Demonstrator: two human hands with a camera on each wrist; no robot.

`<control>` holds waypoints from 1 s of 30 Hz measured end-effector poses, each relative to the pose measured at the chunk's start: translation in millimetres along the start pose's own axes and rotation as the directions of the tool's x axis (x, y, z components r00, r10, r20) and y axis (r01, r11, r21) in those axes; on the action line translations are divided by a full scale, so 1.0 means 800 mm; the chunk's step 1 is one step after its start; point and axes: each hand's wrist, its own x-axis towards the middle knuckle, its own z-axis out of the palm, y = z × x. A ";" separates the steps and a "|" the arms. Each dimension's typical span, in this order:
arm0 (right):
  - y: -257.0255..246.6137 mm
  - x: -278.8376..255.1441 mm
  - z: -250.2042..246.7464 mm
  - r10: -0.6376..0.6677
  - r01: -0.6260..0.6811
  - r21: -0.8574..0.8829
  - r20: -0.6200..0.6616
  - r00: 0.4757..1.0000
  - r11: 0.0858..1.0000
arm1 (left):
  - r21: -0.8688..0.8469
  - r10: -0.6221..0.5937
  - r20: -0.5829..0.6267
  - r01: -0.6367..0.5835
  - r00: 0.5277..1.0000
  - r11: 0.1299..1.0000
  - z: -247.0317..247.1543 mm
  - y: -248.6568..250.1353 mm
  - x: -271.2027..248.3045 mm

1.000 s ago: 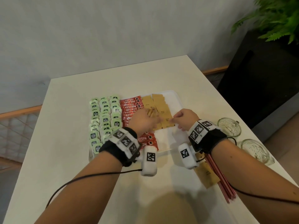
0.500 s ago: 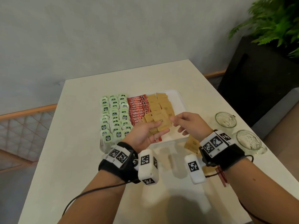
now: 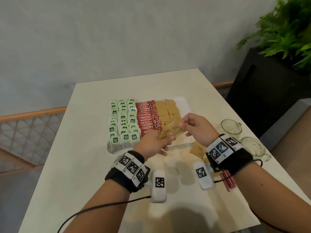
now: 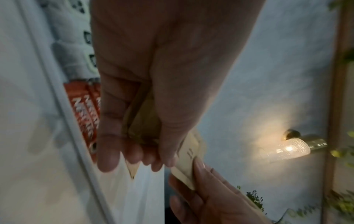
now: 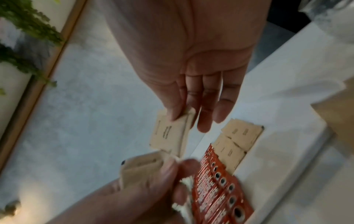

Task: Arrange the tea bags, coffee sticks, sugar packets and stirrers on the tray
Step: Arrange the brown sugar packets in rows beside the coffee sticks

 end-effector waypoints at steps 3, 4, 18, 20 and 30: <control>-0.007 0.006 -0.011 -0.089 0.105 -0.256 0.071 0.993 0.961 | 0.338 0.123 -0.127 -0.073 0.984 0.938 -0.019 0.011 -0.007; -0.011 0.007 -0.013 -0.104 0.141 -0.344 0.125 0.987 0.928 | 0.400 0.163 -0.155 -0.089 0.974 0.912 -0.024 0.015 -0.008; -0.048 0.029 -0.003 -0.095 0.272 -0.580 0.316 0.944 0.768 | 0.761 0.281 -0.086 -0.119 0.956 0.638 -0.032 0.039 0.013; -0.042 0.034 -0.004 -0.128 0.214 -0.505 0.200 0.971 0.836 | 0.626 0.250 -0.095 -0.137 0.964 0.768 -0.032 0.035 0.021; -0.008 0.062 0.003 0.240 -0.258 0.194 0.113 0.964 0.946 | -0.272 -0.107 -0.213 0.046 0.971 0.961 -0.022 0.029 0.052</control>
